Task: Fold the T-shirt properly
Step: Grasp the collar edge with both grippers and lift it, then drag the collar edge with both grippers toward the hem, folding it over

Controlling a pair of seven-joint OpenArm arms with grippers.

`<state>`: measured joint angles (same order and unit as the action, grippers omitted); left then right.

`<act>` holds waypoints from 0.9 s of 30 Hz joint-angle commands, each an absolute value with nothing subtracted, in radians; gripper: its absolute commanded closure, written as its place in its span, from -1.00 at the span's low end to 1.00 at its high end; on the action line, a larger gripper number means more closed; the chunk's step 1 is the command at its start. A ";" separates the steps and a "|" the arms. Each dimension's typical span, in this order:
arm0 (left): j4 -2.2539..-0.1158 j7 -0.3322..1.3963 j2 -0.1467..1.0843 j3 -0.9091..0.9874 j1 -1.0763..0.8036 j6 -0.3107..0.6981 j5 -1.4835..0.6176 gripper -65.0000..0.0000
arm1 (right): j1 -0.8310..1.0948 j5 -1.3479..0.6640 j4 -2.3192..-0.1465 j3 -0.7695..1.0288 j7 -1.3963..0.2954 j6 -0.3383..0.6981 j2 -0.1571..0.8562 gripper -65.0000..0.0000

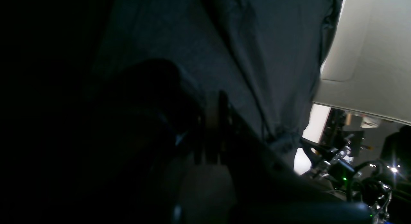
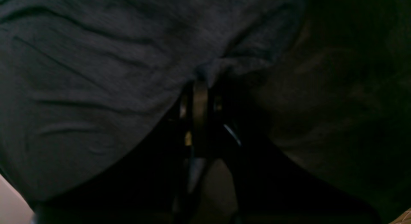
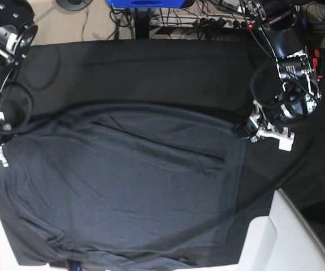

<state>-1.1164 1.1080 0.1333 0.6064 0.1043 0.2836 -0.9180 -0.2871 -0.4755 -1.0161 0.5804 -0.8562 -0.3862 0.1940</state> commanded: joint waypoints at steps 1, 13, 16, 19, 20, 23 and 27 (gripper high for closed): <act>-1.122 1.102 0.147 0.610 0.127 0.286 -0.940 1.00 | -0.317 -0.486 -1.021 0.581 -0.839 -0.392 0.211 1.00; -1.059 1.101 0.159 0.608 0.208 0.286 -0.937 1.00 | -0.395 -0.484 -0.883 0.573 -0.803 -0.387 0.252 1.00; -1.058 1.101 0.159 0.608 0.222 0.286 -0.934 1.00 | -0.409 -0.483 -0.883 0.573 -0.803 -0.387 0.259 1.00; -1.056 1.101 0.159 0.608 0.234 0.286 -0.932 1.00 | -0.421 -0.483 -0.881 0.529 -0.803 -0.387 0.274 1.00; -1.056 1.101 0.159 0.608 0.237 0.286 -0.932 1.00 | -0.424 -0.483 -0.875 0.506 -0.803 -0.387 0.274 1.00; -1.056 1.101 0.159 0.608 0.240 0.286 -0.932 1.00 | -0.441 -0.484 -0.845 0.479 -0.788 -0.387 0.275 1.00; -1.056 1.096 0.159 0.608 0.240 0.262 -0.932 1.00 | -0.452 -0.484 -0.788 0.473 -0.754 -0.386 0.275 1.00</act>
<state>-1.0428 1.1053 0.1474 0.6075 0.2188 0.2558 -0.9127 -0.4210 -0.4831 -0.7746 0.4755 -0.7662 -0.3855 0.2550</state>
